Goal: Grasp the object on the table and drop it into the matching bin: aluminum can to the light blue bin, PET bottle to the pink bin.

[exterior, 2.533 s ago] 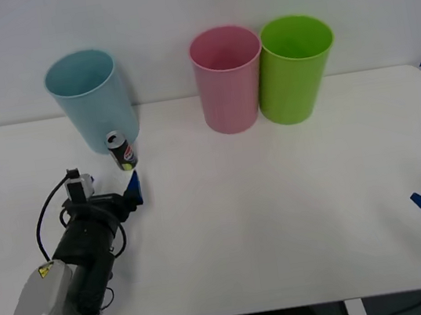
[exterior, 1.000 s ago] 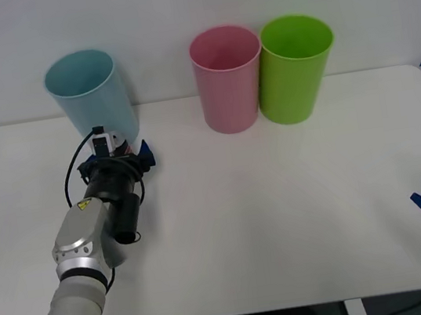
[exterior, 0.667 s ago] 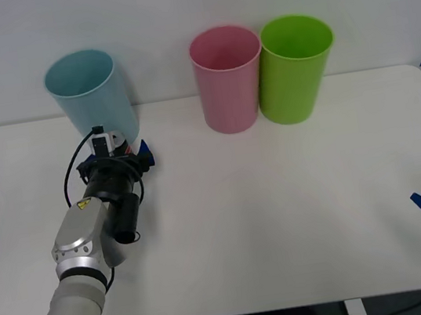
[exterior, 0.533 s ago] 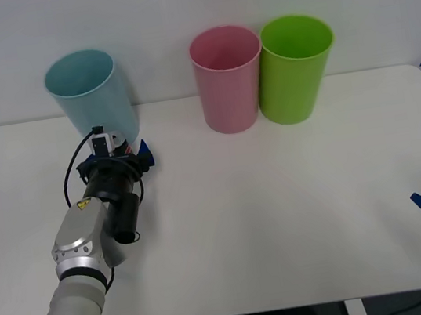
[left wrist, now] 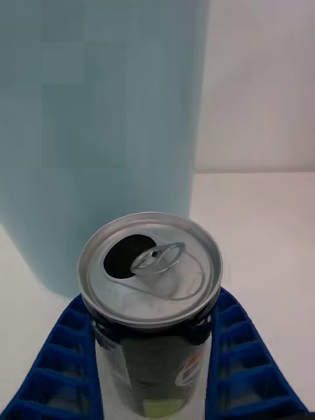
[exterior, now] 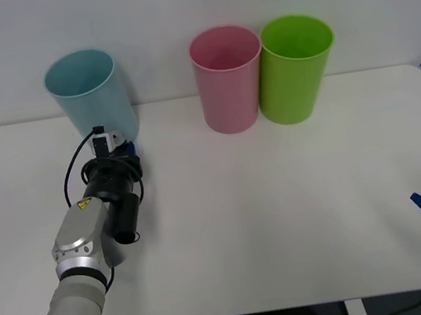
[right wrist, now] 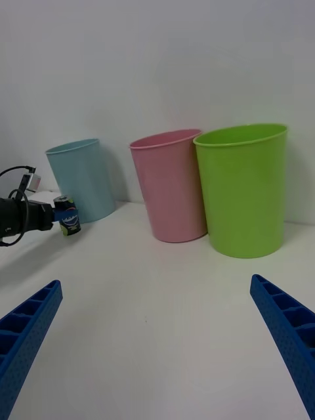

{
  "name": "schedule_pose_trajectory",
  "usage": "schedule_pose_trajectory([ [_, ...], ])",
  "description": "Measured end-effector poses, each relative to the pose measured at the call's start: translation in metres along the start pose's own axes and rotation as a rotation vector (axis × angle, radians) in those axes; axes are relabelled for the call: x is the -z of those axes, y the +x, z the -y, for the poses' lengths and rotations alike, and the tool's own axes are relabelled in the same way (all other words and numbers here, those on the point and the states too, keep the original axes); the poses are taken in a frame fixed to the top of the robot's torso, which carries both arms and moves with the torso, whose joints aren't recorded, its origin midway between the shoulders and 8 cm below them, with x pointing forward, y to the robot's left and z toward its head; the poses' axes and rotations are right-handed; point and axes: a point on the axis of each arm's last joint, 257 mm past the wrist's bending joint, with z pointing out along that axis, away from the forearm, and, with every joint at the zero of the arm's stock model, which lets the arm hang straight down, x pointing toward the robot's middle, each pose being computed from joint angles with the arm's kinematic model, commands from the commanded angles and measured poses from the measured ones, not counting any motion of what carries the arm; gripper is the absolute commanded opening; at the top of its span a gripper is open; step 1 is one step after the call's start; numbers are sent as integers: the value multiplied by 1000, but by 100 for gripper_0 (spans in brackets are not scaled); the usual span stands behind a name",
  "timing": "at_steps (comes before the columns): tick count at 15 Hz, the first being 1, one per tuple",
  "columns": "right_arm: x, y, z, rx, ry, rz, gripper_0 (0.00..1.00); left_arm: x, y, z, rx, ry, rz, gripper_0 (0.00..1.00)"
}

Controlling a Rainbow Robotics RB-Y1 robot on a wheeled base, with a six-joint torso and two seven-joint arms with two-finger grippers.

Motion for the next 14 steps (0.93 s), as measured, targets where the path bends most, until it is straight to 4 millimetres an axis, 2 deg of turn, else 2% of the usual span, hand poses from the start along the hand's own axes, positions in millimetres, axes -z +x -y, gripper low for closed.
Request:
schedule_pose_trajectory([
  [7,0,0,0,0,0,0,100,2,4,1,-3,6,-6,0],
  [11,0,0,0,0,0,0,100,9,10,-18,-8,11,-2,0],
  [14,0,0,0,0,0,0,100,23,4,-31,12,20,34,0],
])
